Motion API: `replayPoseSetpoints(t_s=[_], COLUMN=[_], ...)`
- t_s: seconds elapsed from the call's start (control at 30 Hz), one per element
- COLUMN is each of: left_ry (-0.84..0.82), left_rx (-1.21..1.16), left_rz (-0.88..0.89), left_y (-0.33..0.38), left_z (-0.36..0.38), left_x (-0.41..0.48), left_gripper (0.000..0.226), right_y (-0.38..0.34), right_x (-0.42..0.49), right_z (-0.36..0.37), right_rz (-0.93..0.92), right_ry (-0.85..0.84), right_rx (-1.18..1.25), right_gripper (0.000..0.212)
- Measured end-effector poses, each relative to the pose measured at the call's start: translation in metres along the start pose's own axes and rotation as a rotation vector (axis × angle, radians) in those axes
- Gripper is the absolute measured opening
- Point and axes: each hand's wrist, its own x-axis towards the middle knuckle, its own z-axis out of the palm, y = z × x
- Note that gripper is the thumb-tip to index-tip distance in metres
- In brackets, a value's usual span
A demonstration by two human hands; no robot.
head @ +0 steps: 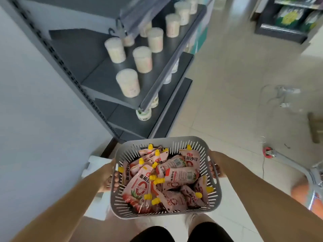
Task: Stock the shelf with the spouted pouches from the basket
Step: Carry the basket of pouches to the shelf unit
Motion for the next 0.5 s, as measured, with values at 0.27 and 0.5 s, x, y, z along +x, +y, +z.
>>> replayPoseSetpoints(t_s=[0.27,0.5], left_ry=[-0.162,-0.220], left_rx=[0.198,0.336], left_rz=[0.032,0.118], left_y=[0.105,0.222], left_z=[0.184,0.319], left_x=[0.011,0.019], left_gripper=[0.056,0.065], right_y=[0.019,-0.029], right_x=[0.041,0.090], right_z=[-0.182,-0.314], right_rz=[0.062,0.081], right_ry=[0.062,0.142], right_rx=[0.177,0.270], right_gripper=[0.045,0.052])
